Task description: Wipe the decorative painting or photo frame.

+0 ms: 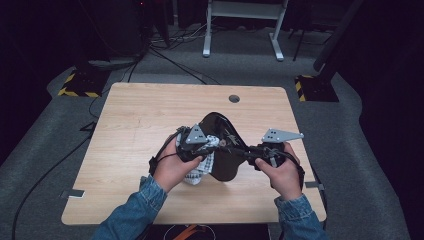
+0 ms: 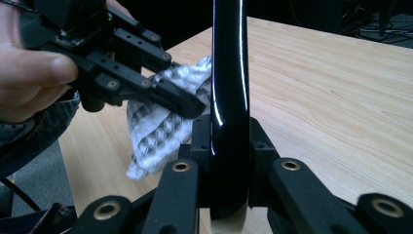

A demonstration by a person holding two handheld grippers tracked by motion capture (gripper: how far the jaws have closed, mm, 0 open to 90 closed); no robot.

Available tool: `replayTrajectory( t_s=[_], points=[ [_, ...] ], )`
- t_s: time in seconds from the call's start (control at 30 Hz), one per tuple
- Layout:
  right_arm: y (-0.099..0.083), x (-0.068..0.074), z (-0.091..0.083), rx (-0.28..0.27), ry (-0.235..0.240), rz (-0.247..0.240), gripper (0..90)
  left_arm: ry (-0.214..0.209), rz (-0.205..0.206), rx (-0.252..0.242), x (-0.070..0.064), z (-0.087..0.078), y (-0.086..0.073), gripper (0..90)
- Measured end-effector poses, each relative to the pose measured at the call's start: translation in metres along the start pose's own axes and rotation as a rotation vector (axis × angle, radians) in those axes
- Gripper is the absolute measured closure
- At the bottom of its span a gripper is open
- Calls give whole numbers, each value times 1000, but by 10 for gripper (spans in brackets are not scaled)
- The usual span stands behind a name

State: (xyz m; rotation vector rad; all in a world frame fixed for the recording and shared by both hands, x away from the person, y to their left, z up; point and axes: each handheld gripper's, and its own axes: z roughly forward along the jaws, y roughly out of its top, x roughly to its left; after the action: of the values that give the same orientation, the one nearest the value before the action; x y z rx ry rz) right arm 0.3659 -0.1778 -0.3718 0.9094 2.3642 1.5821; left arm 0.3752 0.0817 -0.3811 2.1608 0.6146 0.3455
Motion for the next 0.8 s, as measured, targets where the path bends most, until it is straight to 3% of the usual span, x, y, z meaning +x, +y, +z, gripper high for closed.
replayTrajectory(
  t_s=[0.17, 0.27, 0.6, 0.8],
  points=[
    [0, 0, 0, 1, -2, 1, 796, 1, 33, 19, -8, 4, 2, 771],
    [0, -1, 0, 3, 1, 0, 795, -2, 26, 20, -5, 4, 1, 773],
    [0, -2, -1, 5, 7, 8, 791, 62, -25, 40, 21, -1, -11, 775],
    [0, -1, -1, 5, 7, 8, 790, 99, -59, 27, 37, -7, -16, 774]
  ],
)
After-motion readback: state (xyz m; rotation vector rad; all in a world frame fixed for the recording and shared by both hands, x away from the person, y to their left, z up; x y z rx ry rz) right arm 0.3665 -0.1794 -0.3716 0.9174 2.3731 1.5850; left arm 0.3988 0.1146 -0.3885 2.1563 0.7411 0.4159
